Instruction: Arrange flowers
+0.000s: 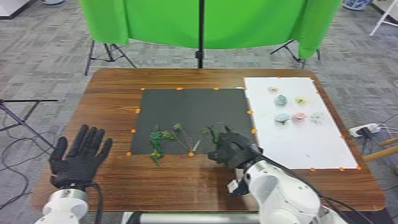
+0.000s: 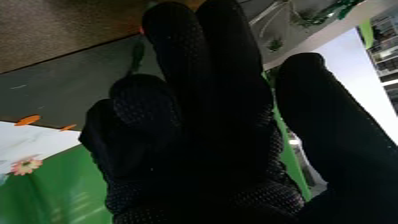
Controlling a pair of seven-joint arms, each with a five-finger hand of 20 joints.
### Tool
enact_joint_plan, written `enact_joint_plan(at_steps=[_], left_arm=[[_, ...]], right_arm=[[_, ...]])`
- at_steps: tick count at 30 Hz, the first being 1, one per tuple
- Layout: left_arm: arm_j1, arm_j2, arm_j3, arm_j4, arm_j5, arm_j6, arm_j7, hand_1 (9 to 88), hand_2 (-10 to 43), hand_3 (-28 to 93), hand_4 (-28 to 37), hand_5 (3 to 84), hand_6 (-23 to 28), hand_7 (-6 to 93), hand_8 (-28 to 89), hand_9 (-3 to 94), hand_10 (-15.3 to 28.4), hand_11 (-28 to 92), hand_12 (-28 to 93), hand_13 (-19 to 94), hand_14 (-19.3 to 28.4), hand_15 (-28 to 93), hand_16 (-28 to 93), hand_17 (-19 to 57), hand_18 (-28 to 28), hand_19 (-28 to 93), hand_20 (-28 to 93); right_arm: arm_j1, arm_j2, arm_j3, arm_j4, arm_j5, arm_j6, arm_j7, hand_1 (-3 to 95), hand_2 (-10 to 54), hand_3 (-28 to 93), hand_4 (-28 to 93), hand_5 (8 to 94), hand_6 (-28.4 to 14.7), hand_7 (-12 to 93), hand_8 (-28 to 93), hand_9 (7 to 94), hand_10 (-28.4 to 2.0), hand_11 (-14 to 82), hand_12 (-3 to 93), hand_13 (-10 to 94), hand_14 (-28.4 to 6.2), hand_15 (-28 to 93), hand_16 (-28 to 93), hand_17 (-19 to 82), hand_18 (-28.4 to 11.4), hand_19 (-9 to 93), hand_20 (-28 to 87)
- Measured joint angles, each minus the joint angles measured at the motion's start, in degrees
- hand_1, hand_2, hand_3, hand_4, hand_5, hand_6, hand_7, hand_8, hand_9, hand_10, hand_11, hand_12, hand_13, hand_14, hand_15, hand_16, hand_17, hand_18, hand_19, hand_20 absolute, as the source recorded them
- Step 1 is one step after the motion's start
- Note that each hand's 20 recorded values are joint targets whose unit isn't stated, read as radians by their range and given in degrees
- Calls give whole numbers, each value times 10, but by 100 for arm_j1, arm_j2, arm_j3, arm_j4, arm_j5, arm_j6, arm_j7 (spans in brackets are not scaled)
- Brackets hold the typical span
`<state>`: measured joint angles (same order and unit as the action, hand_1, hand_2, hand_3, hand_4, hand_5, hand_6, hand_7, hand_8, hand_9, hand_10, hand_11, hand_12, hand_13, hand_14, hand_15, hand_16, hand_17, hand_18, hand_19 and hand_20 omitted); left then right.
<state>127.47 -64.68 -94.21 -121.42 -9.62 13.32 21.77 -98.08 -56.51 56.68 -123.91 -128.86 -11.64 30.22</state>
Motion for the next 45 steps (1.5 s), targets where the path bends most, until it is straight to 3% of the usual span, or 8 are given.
enact_joint_plan(at_steps=[12,18,22,25,29,34,39,45], left_arm=[[4,-3,-3,0,-2,-1,-24,242,182,758,-283,473,106,113,-94,400,161,221,95,291,161,390,-86,-85,138,373,128],[5,-11,-7,0,-5,-1,-46,242,182,758,-283,471,106,113,-94,400,161,220,95,292,161,390,-86,-85,139,373,127],[10,-22,-20,0,-7,-2,-46,241,183,757,-283,472,106,112,-94,400,162,220,94,292,161,390,-86,-85,139,374,127],[17,-33,-25,0,-7,-10,-45,242,182,756,-283,472,106,112,-94,400,161,221,95,292,161,390,-86,-85,138,374,127],[27,-34,-30,-4,-6,-15,-44,242,183,756,-283,472,106,112,-93,400,161,220,95,292,162,392,-86,-85,139,374,127],[48,-34,-37,-25,-10,-14,-39,242,183,756,-283,472,107,112,-93,400,162,220,95,293,162,391,-86,-85,139,374,126],[73,-34,-38,-31,-23,-12,-27,241,183,757,-283,473,106,112,-93,400,161,221,95,293,161,390,-86,-85,139,376,127],[72,-33,-37,-31,-28,-10,-18,242,183,756,-283,473,106,112,-93,401,161,220,94,293,160,390,-86,-85,139,374,127]], right_arm=[[16,-33,-18,61,-127,76,77,307,49,800,-191,834,-48,183,-107,813,-194,191,186,689,-171,722,294,391,-277,932,582],[-7,-24,-22,18,-126,235,137,293,37,815,-186,770,-53,435,-74,794,-192,249,204,682,-170,741,282,404,-272,932,601],[-29,51,-161,-6,-293,1222,242,303,11,809,-206,707,-58,514,68,774,-193,294,222,676,-169,748,286,407,-269,932,612],[-26,41,-83,35,-492,1916,253,323,3,820,-218,692,-66,354,10,723,-196,307,209,641,-168,754,285,373,-259,932,591],[-42,-57,659,115,-169,1672,-81,345,-37,845,-219,648,-66,244,-134,667,-193,263,182,608,-167,755,269,347,-251,932,569],[-37,11,1408,299,353,1484,-426,369,-92,853,-233,612,-59,228,-140,609,-190,224,171,565,-166,737,248,327,-248,932,551],[-46,168,1586,622,-1173,1729,-189,396,-95,872,-273,544,-49,200,-145,491,-167,143,143,496,-163,685,192,302,-251,930,521],[100,410,1670,1149,-1562,1056,-296,407,-95,878,-282,515,-44,187,-145,465,-158,129,137,483,-161,680,175,299,-252,932,519]])
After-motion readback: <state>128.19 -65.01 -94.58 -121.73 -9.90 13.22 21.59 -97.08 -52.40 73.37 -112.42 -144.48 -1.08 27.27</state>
